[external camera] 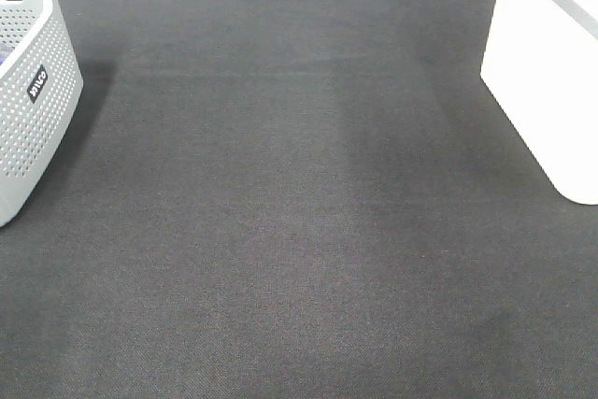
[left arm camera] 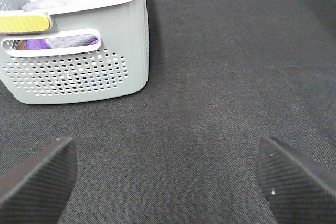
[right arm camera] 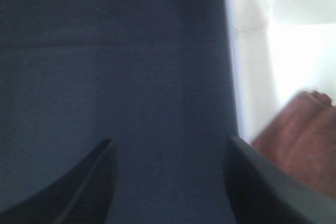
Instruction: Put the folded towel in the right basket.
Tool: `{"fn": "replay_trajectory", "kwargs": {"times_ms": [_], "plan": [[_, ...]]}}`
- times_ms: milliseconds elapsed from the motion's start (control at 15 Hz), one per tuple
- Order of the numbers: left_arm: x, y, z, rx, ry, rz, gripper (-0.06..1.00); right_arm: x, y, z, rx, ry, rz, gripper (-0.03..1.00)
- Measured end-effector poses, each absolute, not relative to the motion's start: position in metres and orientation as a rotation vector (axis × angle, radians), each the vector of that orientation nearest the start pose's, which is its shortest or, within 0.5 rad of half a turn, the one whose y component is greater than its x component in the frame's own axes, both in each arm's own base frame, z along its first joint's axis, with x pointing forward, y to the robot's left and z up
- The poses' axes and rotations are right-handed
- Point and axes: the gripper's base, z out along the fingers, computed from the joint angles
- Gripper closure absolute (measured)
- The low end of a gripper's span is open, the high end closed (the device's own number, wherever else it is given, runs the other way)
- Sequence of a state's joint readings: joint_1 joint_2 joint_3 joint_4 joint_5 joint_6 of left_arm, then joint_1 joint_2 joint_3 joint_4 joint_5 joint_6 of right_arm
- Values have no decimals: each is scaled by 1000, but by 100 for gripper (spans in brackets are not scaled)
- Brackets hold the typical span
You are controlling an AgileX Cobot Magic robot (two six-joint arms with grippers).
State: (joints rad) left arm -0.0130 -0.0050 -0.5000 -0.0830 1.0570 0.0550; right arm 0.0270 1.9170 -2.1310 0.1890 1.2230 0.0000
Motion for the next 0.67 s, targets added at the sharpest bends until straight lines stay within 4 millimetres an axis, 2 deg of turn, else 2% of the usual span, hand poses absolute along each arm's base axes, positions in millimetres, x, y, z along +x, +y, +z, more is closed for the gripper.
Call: {"fn": "replay_trajectory", "kwargs": {"times_ms": [133,267,333,400,467,667], "plan": [[-6,-6,278,73,2032,-73,7,405,39,416,-59,2450,268,40],[-6,-6,278,73,2032,-73,7,385,40,425,-64,2450,268,40],[-6,-6,278,73,2032,-73,7,385,40,425,-64,2450,268,40],[-6,-6,278,73,2032,-73,7,370,38,428,-63,2457,252,40],[-6,-6,278,73,2032,-73,7,348,35,424,-62,2490,227,40],[-6,-6,278,73,2032,-73,7,297,28,401,-59,2594,171,40]]}}
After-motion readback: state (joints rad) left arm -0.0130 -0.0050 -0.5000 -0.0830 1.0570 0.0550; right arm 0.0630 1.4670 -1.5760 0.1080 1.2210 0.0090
